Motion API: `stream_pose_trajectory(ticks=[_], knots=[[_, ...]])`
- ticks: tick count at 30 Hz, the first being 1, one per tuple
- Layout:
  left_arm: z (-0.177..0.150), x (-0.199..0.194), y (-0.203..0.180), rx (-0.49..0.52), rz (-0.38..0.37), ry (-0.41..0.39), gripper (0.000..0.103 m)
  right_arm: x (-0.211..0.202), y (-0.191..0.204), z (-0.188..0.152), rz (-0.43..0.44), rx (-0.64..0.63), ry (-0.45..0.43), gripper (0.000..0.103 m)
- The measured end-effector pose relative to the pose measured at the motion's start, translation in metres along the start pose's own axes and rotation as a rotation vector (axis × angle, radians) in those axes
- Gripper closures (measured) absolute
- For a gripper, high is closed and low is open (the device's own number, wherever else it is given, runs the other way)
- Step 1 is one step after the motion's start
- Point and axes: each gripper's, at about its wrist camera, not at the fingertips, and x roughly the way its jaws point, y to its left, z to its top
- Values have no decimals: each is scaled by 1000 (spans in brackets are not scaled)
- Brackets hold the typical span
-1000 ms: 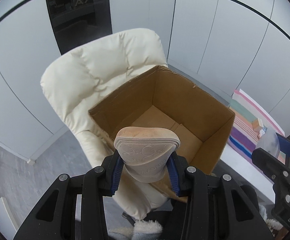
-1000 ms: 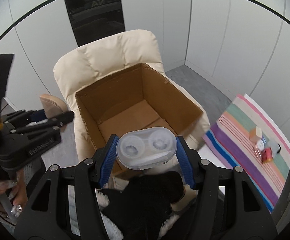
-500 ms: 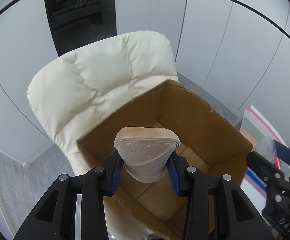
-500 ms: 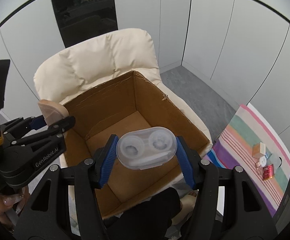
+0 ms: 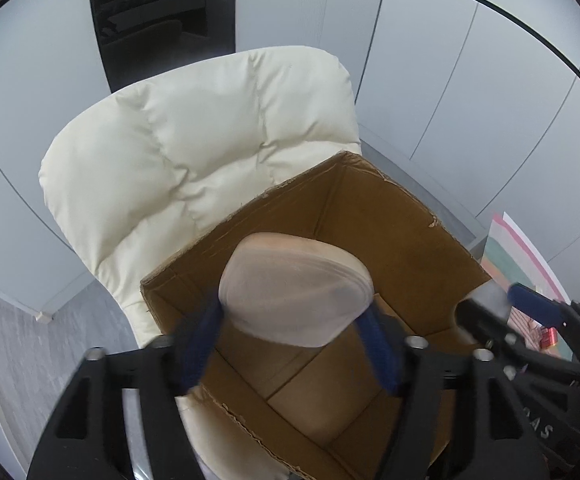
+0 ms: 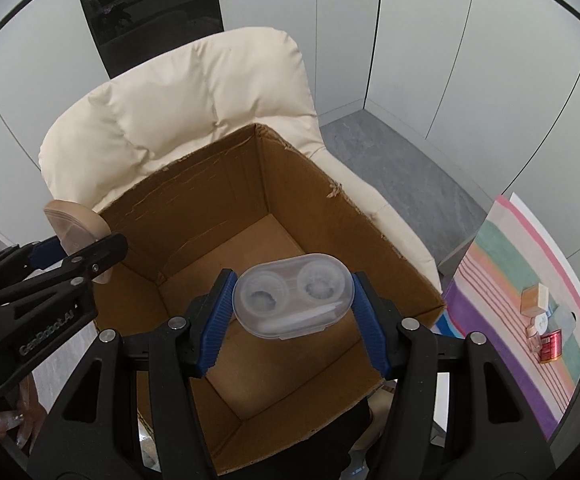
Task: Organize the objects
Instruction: 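Open both tools to drop the lens case and puff into the box, then withdraw both tools from the box back toward the striped cloth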
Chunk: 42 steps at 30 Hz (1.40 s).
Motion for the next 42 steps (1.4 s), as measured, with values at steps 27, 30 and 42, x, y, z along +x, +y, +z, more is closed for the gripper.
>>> stream_pose_trajectory(ticks=[27, 30, 42], knots=[[-7, -15, -3, 25, -28, -2, 16, -25, -16, -16, -16, 54, -23, 8], [-14, -20, -1, 34, -33, 24, 16, -32, -16, -20, -19, 58, -24, 8], [-69, -73, -21, 160, -68, -1, 16, -81, -23, -71, -22, 75, -18, 8]])
